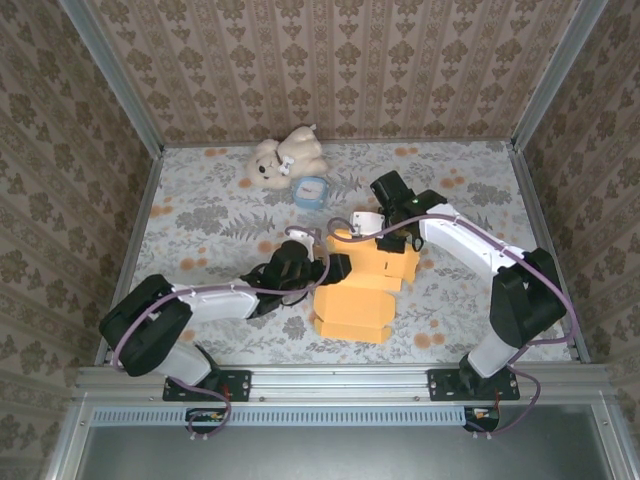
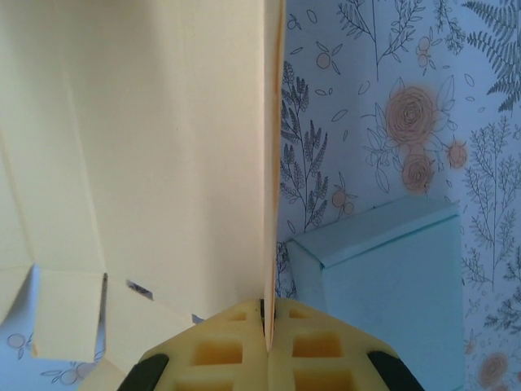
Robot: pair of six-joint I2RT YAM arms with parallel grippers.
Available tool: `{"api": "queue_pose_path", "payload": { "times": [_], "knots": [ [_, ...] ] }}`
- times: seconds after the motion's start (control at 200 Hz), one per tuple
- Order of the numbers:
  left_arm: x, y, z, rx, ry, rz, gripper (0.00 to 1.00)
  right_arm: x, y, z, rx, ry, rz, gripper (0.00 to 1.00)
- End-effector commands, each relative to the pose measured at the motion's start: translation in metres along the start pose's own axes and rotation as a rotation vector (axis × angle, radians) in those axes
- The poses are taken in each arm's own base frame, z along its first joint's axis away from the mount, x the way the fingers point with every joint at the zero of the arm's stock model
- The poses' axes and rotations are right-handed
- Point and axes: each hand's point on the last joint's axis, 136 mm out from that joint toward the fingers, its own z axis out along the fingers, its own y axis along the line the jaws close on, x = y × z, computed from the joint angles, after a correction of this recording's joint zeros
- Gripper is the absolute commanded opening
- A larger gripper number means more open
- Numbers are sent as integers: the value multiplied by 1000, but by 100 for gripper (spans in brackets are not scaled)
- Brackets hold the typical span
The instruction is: Fold the paper box
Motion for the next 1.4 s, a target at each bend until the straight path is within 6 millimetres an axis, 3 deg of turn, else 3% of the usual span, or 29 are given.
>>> {"api": "queue_pose_path", "payload": {
  "times": [0.0, 0.22, 0.39, 0.59, 0.77, 1.02, 1.395],
  "knots": [
    [-4, 4, -18, -13, -51, 126, 88, -13, -15, -9, 111, -86, -47, 0],
    [-8, 12, -67, -30, -154, 265, 88, -24, -31, -15, 307, -141, -118, 0],
    [-21, 40, -103, -154, -277, 283, 88, -37, -43, -22, 497, -165, -180, 0],
    [-23, 72, -123, -262, -342, 288, 88, -62, -30, -26, 641, -231, -340, 0],
    [-18, 94, -126, -296, -357, 261, 87, -76, -21, -13, 735, -202, -422, 0],
    [-11, 90, -121, -238, -355, 291, 87, -69, -9, 15, 771, -178, -456, 0],
    [-4, 94, -107, -245, -309, 324, 86, -60, 2, 35, 830, -182, -444, 0]
  ]
}}
